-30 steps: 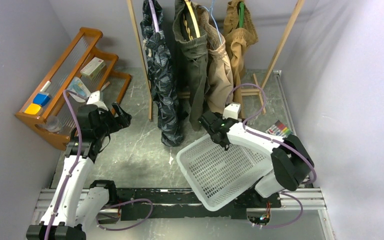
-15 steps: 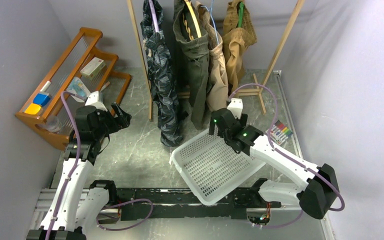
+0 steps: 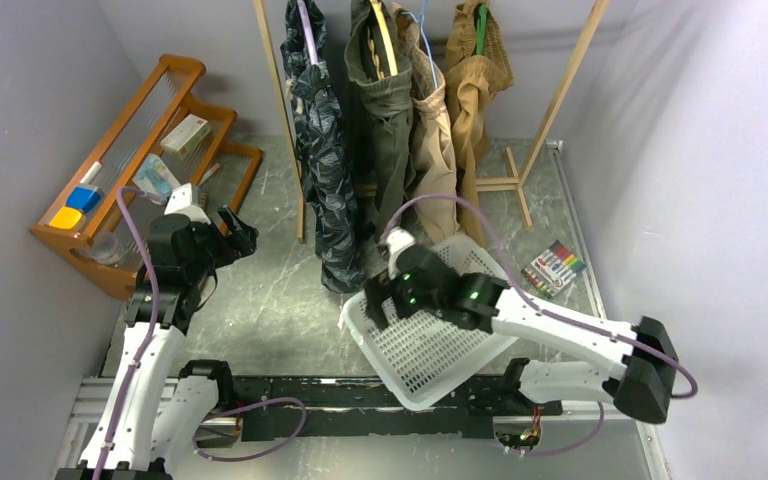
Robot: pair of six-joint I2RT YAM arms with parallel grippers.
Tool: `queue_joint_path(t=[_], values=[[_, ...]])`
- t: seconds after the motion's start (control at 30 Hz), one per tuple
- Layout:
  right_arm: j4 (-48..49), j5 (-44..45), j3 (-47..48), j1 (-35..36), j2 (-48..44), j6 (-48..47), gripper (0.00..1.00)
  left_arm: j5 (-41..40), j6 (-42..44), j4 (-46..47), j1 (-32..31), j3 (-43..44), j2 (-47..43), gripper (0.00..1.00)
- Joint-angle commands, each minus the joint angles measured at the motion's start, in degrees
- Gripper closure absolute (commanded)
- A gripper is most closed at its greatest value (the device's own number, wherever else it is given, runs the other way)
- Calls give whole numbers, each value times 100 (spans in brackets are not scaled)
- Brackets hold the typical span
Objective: Remove the shorts from the hanger
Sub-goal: Move the basket to the center of the board.
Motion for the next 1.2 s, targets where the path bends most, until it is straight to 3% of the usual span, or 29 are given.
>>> queue_joint_path(t=[0.0,0.13,0.27,0.4,0.5,0.83,1.17], values=[[-88,113,66,1110,573,-119,0,-329,-93,-41,-7,56,-187,13],[-138,624,139,1857,767,-25,0,-476,-129,-96,-7,101,-253,13],[-465,1514,88,1990,1053,223,0,-552,-171,-82,-7,67,-308,13],[-1538,3486,286,1959,1636,1695,0,-451,-219,0,-7,51,-253,12],[-2087,4114,352,1753,1871,2437,0,-399,-229,35,-7,78,-145,13],[-1490,3594,-197,370,1116,2839,8,-327,-197,93,-7,150,74,13],[-1411,3660,-320,-157,885,2736,8,-240,-239,173,-7,183,125,13]])
